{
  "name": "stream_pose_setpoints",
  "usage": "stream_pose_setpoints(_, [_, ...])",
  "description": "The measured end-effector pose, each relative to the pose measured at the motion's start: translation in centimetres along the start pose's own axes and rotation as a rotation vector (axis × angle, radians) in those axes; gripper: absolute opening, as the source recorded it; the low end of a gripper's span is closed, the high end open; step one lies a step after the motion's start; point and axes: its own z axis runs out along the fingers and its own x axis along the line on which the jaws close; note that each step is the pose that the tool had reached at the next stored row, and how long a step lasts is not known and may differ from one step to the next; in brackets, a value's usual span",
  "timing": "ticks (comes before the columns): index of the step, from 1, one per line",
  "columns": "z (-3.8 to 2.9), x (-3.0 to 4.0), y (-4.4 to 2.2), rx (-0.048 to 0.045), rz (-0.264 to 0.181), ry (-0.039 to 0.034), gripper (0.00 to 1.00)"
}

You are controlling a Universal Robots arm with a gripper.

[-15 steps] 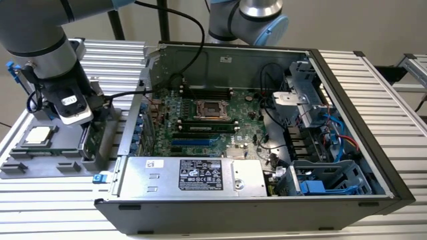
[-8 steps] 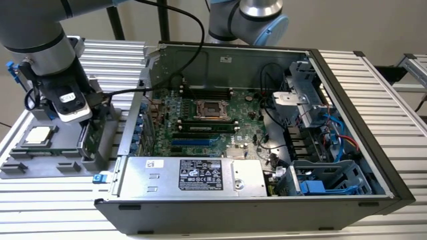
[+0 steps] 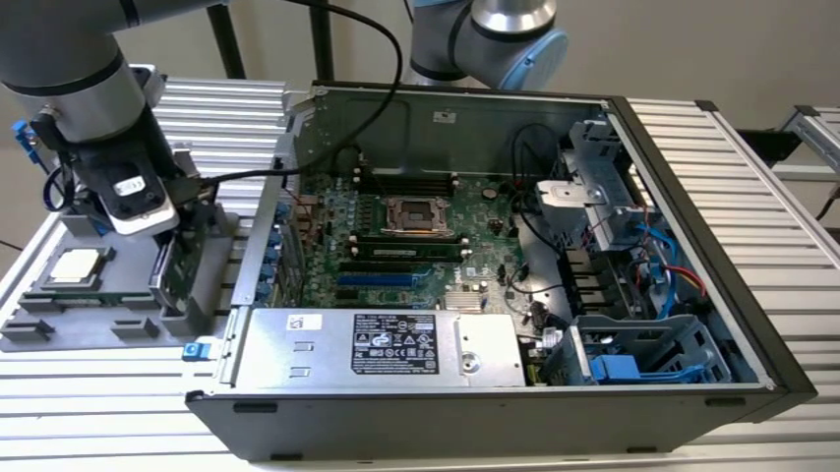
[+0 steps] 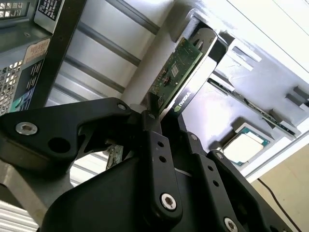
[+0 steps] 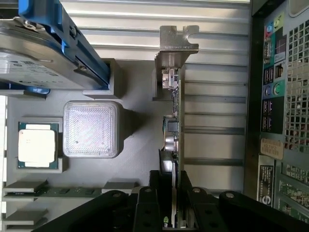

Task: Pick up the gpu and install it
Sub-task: 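Pick up the gpu and move the gpu toward the slot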

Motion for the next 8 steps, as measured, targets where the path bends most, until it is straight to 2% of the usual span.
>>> stream_pose_setpoints(8, [-0.74,-0.01,0.05,0.0,0.0,0.0,0.0])
